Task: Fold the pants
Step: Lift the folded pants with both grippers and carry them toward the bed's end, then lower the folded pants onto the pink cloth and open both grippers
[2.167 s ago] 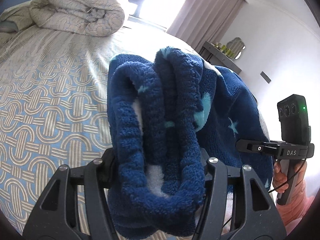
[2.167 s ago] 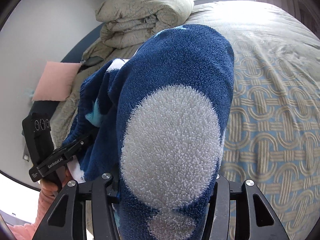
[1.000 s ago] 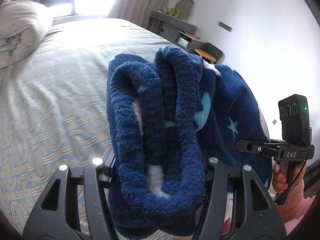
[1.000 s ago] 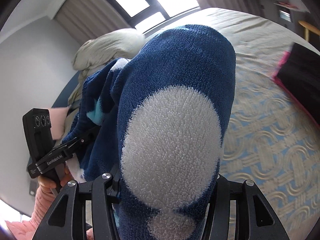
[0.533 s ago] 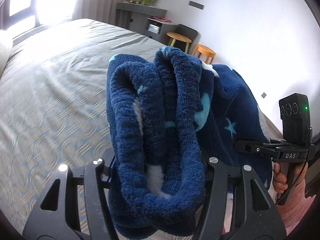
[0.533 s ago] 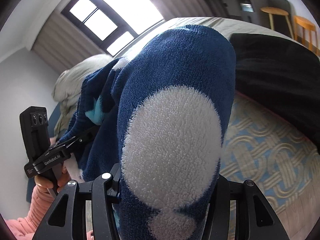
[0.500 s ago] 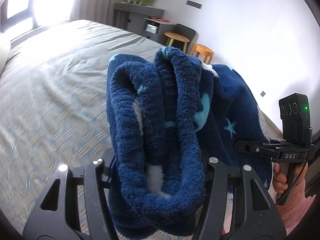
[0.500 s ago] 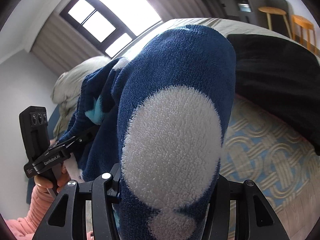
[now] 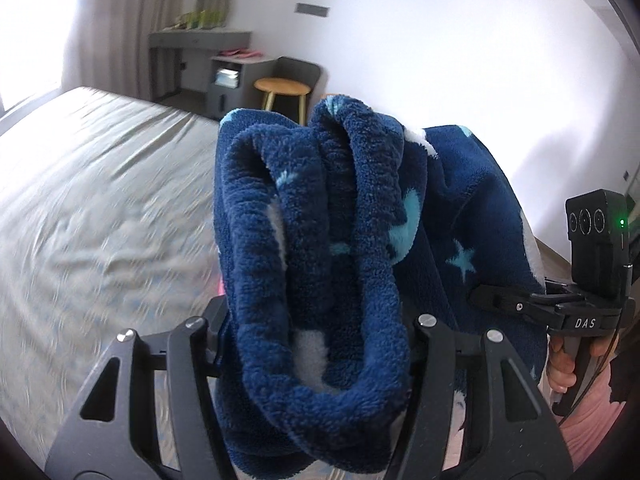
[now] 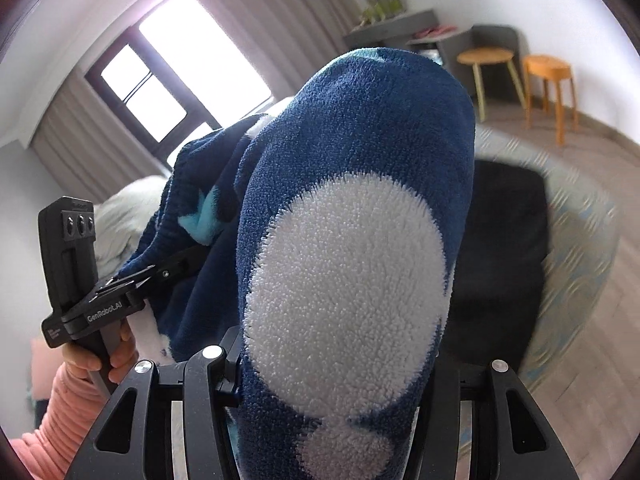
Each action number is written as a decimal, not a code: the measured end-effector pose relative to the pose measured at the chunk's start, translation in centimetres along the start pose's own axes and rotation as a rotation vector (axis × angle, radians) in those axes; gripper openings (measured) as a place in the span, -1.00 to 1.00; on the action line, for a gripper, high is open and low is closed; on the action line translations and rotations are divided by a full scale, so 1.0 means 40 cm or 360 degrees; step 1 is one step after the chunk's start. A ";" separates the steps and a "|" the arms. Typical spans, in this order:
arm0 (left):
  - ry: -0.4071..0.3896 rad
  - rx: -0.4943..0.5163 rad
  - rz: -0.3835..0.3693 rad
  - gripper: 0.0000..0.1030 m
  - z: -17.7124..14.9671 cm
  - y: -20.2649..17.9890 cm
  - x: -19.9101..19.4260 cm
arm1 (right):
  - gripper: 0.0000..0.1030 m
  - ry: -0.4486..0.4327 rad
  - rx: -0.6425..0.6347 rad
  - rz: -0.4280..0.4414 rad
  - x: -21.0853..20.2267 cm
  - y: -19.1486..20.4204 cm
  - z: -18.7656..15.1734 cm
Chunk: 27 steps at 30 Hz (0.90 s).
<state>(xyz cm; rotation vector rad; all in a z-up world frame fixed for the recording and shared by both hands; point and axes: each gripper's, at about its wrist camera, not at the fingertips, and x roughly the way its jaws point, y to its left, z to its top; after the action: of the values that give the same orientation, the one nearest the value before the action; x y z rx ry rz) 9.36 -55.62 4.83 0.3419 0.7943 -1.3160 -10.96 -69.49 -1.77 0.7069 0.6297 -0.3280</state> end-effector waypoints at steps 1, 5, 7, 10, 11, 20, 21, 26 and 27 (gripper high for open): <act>-0.0002 0.0020 -0.0010 0.15 0.024 -0.007 0.014 | 0.03 -0.0025 0.0014 -0.0014 -0.011 -0.014 0.022; -0.0001 0.0069 -0.0031 0.16 0.099 -0.019 0.063 | 0.03 -0.0074 0.0079 -0.0040 -0.041 -0.072 0.081; 0.0000 0.0071 -0.0049 0.16 0.123 -0.013 0.086 | 0.02 -0.0082 0.0109 -0.0048 -0.035 -0.077 0.099; 0.0010 0.0076 -0.0065 0.16 0.156 -0.015 0.125 | 0.03 -0.0098 0.0134 -0.0063 -0.023 -0.083 0.148; 0.0015 0.0082 -0.0063 0.16 0.157 -0.016 0.134 | 0.03 -0.0101 0.0143 -0.0069 -0.020 -0.090 0.160; 0.0296 0.0156 0.0152 0.39 0.079 0.039 0.369 | 0.11 0.0080 0.0244 -0.0220 0.091 -0.161 0.144; 0.0385 0.0192 0.0214 0.47 0.043 0.052 0.422 | 0.12 0.0130 0.0248 -0.0291 0.126 -0.181 0.140; 0.0306 -0.0044 0.0102 0.68 0.013 0.100 0.437 | 0.45 0.0126 0.0253 -0.0439 0.197 -0.212 0.054; 0.0304 -0.0016 0.0107 0.70 0.012 0.099 0.437 | 0.52 0.0111 0.0210 -0.0460 0.192 -0.204 0.050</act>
<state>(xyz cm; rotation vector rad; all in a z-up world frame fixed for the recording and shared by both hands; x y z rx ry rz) 14.02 -67.63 -7.63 0.4875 0.9412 -1.2278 -8.15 -77.32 -9.55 0.7566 0.7839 -0.6187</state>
